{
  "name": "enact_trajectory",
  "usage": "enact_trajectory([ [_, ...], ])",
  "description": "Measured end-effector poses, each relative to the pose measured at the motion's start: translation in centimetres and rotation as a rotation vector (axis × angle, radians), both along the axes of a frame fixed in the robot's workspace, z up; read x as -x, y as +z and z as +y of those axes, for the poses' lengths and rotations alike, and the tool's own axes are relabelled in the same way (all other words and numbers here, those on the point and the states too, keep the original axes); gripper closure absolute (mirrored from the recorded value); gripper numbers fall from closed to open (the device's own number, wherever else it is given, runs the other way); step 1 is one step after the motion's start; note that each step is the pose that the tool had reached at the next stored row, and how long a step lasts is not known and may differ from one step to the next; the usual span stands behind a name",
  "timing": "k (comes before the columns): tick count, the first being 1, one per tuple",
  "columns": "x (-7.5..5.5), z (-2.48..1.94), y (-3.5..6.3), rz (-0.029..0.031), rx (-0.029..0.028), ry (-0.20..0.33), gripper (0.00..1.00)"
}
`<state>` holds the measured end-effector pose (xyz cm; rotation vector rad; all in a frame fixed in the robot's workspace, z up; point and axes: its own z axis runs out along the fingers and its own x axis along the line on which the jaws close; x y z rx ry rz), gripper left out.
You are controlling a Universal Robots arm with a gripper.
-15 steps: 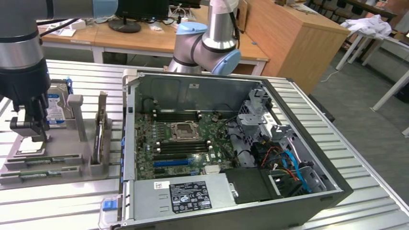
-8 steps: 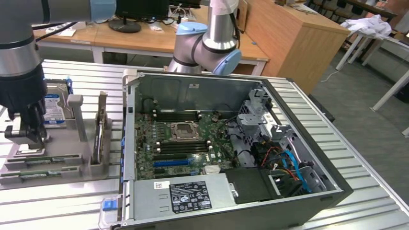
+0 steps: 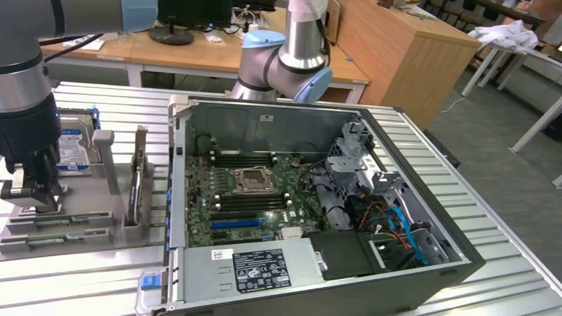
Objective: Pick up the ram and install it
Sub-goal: 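Pick up the ram and move it above insertion slot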
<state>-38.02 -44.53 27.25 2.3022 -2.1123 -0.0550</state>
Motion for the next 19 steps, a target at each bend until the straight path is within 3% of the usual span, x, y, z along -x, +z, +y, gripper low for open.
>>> enact_trajectory([
  [15, 0.0, -0.16, -2.60, -0.0001, 0.0000, 0.000, 0.64],
  [19, 0.0, -0.18, -2.73, 0.0002, 0.0002, 0.000, 0.64],
])
